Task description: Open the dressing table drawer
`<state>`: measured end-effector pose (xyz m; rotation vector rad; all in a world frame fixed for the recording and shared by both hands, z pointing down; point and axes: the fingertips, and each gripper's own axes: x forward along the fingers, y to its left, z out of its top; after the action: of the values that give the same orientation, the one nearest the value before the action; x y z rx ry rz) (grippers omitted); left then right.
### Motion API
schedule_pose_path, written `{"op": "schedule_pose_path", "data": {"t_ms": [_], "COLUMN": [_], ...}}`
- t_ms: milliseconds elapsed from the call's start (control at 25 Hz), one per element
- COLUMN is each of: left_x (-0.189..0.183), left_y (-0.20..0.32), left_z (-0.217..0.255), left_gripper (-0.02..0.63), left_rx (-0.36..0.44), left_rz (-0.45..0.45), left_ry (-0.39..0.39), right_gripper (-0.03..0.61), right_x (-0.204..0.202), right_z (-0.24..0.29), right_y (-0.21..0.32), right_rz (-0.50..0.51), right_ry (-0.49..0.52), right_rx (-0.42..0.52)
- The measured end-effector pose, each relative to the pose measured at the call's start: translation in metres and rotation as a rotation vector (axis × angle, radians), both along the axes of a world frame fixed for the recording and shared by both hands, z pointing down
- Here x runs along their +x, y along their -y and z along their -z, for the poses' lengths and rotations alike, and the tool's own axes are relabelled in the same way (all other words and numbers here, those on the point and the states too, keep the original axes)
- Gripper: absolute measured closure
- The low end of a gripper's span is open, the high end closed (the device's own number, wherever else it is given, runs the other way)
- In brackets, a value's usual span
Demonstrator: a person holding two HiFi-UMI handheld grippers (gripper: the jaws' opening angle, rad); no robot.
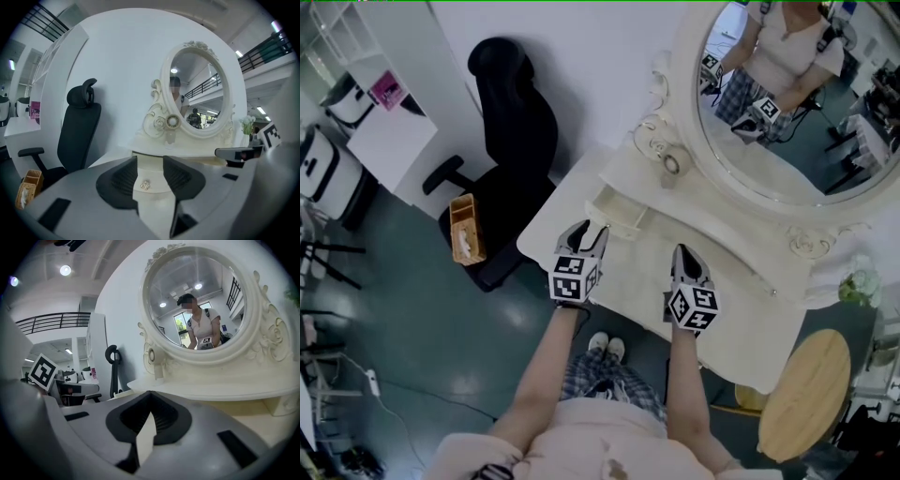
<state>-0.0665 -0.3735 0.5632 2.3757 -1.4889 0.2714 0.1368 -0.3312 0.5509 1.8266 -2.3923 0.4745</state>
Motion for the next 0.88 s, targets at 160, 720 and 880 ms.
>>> {"op": "schedule_pose_path", "data": {"t_ms": [160, 720, 880], "left_x": [-0.004, 0.004, 0.010], "left_y": [-0.007, -0.024, -0.025], "left_z": [0.027, 0.089, 0.093], "left_gripper": [0.523, 0.586, 0.586], "left_rx": [0.054, 0.176, 0.173], "left_rz": [0.029, -0.070, -0.099], "left_ry": [-0.013, -0.066, -0.070], "right_gripper": [0.563, 0.563, 0.563], "right_x": [0.011, 0.065, 0.071], "right_z": [0.023, 0.085, 0.089], "right_y": [-0.009, -0.036, -0.039], "right_rz": [-0.020, -0.112, -0.124], "right_ry": [0.000, -0.022, -0.035], "right_rx": [0.048, 0.176, 0.184]}}
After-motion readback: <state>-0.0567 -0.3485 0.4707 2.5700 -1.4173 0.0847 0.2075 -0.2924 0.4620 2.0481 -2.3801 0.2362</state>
